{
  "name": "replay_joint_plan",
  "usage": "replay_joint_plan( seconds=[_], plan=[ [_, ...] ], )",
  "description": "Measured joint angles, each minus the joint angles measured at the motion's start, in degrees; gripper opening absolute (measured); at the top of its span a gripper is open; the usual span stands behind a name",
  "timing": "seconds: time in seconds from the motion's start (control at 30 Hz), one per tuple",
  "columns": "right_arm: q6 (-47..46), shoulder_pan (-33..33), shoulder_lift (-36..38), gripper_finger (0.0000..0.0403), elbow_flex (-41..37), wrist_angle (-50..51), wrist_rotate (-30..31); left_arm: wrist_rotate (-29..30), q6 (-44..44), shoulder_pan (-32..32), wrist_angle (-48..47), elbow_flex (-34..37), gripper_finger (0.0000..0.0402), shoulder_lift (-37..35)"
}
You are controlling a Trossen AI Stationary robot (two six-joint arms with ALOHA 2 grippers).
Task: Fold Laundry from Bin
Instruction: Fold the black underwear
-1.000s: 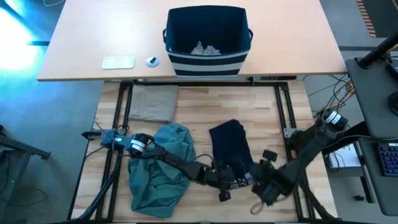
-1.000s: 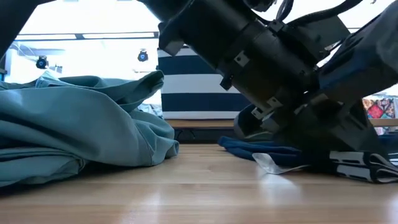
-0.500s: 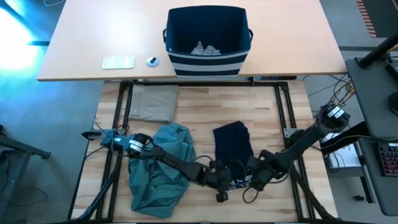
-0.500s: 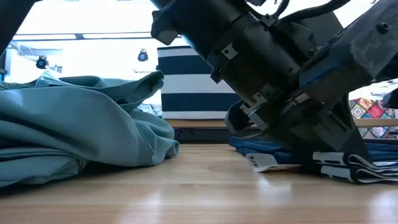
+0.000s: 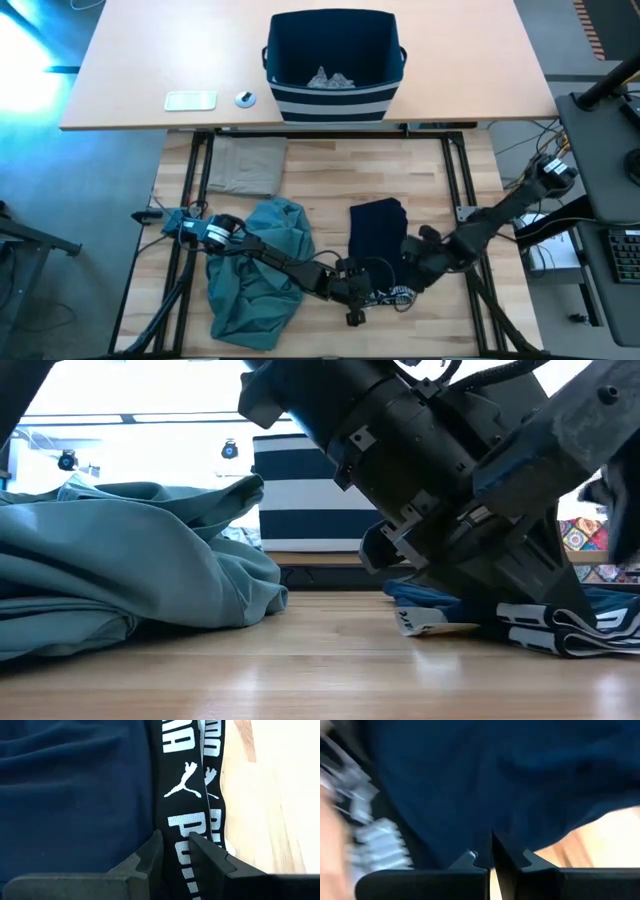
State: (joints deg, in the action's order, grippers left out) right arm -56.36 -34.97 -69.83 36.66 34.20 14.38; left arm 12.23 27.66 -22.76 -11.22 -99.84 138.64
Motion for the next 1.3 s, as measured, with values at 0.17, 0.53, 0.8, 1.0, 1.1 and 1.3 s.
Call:
replay_joint_plan(
  seconds=[0.17, 0.53, 0.8, 1.0, 1.1, 1.3],
  plan=[
    [8.1, 4.9, -5.0, 0.0009, -4.7, -4.2, -11.8, -1.9, -0.2, 0.0, -0.9, 0.0, 0.0079, -0.1],
    [14.4, 7.6, -1.4, 0.0009, 5.8, 9.9, -7.7, -2.4, 0.7, -0.1, -1.7, 0.1, 0.0079, -0.7],
    [22.9, 20.3, -1.0, 0.0009, -1.8, -1.1, -3.8, -2.4, 1.1, 0.0, -1.2, 0.1, 0.0107, -0.7],
    [29.5, 33.9, -3.8, 0.0009, -7.7, -5.9, -4.5, -2.4, 2.5, -0.2, -1.7, 0.1, 0.0143, -0.7],
    [32.4, 38.3, -3.4, 0.0009, -6.9, -5.0, -3.3, -2.2, 4.1, -0.3, -2.7, 0.1, 0.0159, -0.8],
    [37.8, 39.2, -0.4, 0.0009, -0.8, -3.2, -9.2, -2.8, 5.7, 1.1, -3.4, 0.1, 0.0190, -2.0]
  ],
)
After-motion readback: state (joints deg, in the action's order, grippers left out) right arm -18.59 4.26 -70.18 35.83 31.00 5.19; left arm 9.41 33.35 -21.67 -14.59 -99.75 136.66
